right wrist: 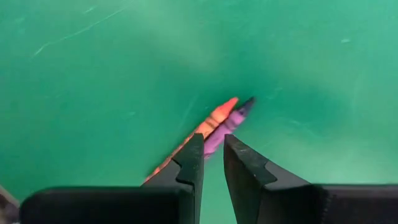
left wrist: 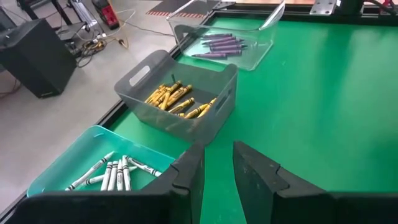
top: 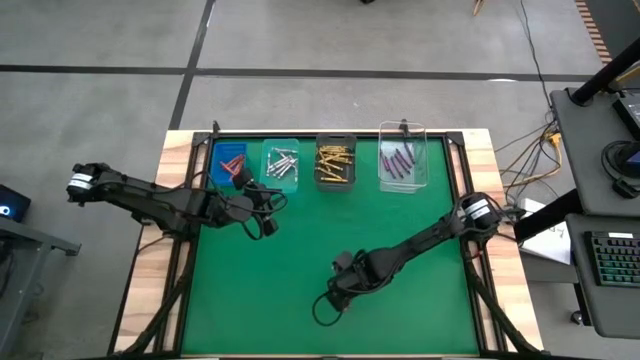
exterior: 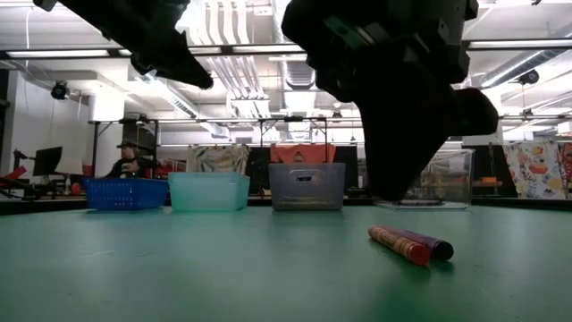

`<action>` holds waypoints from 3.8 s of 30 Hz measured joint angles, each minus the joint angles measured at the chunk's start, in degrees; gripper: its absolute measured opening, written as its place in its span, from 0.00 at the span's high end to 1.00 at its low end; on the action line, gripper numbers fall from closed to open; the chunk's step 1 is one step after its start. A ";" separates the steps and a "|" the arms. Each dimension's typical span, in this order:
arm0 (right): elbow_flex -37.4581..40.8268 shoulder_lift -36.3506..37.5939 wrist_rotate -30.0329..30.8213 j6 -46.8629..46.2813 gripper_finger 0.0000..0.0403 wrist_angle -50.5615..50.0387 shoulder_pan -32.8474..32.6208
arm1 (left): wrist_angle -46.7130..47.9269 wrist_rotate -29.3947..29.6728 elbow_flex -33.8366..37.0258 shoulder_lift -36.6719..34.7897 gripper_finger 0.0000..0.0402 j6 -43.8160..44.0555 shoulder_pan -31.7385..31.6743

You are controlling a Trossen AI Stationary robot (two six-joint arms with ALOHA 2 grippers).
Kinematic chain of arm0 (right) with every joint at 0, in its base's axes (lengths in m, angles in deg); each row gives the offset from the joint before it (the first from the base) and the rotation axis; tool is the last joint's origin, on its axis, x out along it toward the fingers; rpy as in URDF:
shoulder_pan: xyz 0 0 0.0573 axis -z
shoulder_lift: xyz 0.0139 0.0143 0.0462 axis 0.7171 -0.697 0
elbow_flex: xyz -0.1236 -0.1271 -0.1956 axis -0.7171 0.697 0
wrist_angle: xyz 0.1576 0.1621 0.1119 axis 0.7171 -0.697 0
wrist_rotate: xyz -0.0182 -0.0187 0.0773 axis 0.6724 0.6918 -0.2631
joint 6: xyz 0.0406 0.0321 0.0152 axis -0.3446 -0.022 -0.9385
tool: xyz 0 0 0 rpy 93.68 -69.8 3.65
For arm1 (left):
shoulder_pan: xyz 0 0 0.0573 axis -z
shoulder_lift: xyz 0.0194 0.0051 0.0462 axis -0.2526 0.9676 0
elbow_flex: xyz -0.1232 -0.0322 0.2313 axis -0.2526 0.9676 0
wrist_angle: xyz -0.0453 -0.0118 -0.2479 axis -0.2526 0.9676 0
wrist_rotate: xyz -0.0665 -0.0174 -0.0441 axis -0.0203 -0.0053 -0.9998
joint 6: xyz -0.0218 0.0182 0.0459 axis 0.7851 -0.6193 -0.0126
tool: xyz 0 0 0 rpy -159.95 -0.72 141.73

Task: Sort crayons
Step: Put the violet crayon into the transparent bin, then put the red crayon into the blue bin

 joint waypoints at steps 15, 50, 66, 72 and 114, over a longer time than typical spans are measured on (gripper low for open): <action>0.11 -0.72 4.98 -2.40 0.87 -1.87 -0.13 | 0.24 0.00 0.00 0.04 0.84 0.15 0.00; 0.50 -1.76 10.51 6.17 0.98 -8.30 1.12 | 0.21 -0.50 0.00 0.20 0.84 3.76 0.33; 0.48 23.10 28.82 28.46 0.98 -30.56 25.96 | -0.84 -0.59 0.00 0.31 0.84 9.57 3.71; 2.31 25.92 31.00 42.38 0.98 -26.37 44.09 | -1.22 -0.59 0.00 1.12 0.84 12.02 5.33; 9.89 27.65 17.89 60.11 0.89 -7.27 55.90 | -8.15 -2.49 0.00 9.37 0.84 15.50 10.95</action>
